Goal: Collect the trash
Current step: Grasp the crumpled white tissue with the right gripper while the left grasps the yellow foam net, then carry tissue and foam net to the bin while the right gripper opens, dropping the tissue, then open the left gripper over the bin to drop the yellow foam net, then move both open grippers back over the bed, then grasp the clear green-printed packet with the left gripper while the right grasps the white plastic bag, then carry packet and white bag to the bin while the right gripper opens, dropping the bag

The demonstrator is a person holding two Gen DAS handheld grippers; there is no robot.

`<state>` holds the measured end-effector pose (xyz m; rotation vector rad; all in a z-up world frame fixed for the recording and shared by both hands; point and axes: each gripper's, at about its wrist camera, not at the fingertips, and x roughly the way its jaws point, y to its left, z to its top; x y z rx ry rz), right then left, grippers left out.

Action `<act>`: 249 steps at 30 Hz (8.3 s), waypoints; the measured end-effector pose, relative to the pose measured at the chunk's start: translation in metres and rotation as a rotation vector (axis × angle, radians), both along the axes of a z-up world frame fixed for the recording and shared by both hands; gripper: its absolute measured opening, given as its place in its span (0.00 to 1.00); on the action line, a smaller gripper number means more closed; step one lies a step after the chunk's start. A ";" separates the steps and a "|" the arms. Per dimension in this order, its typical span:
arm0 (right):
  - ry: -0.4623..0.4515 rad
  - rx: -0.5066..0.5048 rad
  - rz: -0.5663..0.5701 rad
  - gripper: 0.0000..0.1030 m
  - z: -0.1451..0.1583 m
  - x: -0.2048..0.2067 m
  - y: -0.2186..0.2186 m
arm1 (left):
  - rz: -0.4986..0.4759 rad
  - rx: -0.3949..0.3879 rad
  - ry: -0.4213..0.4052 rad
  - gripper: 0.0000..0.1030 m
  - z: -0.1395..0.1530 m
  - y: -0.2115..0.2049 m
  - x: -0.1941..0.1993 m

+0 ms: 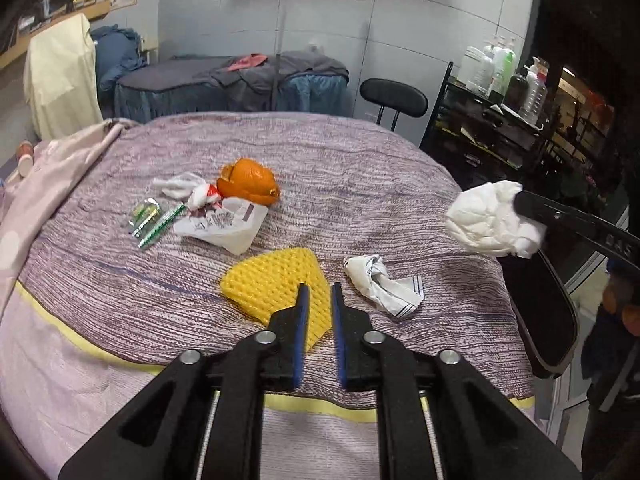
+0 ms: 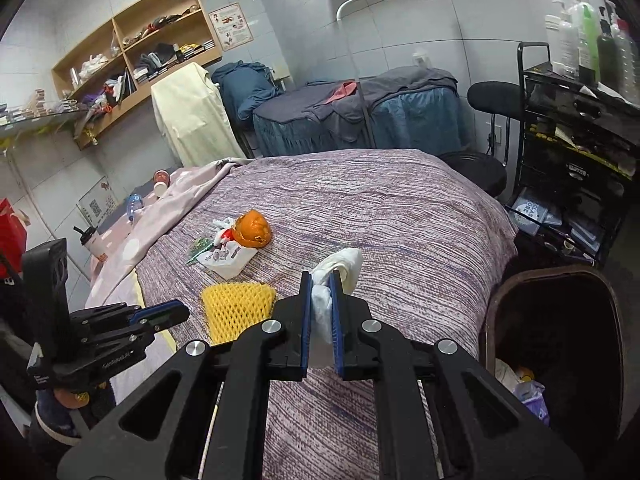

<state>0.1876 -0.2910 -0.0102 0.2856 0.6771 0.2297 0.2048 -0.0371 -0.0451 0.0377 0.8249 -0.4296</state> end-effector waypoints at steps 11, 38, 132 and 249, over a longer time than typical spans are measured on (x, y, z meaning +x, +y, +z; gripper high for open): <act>0.012 0.022 -0.021 0.10 -0.005 -0.014 -0.014 | 0.037 0.260 0.189 0.84 -0.055 -0.035 0.072; -0.015 0.067 -0.279 0.10 -0.011 -0.088 -0.118 | -0.055 -0.064 -0.068 0.22 0.033 -0.061 -0.040; 0.038 0.072 -0.665 0.86 -0.067 -0.152 -0.219 | -0.365 0.009 -0.120 0.94 0.013 -0.223 -0.097; 0.025 -0.040 -0.332 0.11 -0.026 -0.114 -0.109 | -0.256 -0.174 -0.137 0.09 0.048 -0.088 -0.100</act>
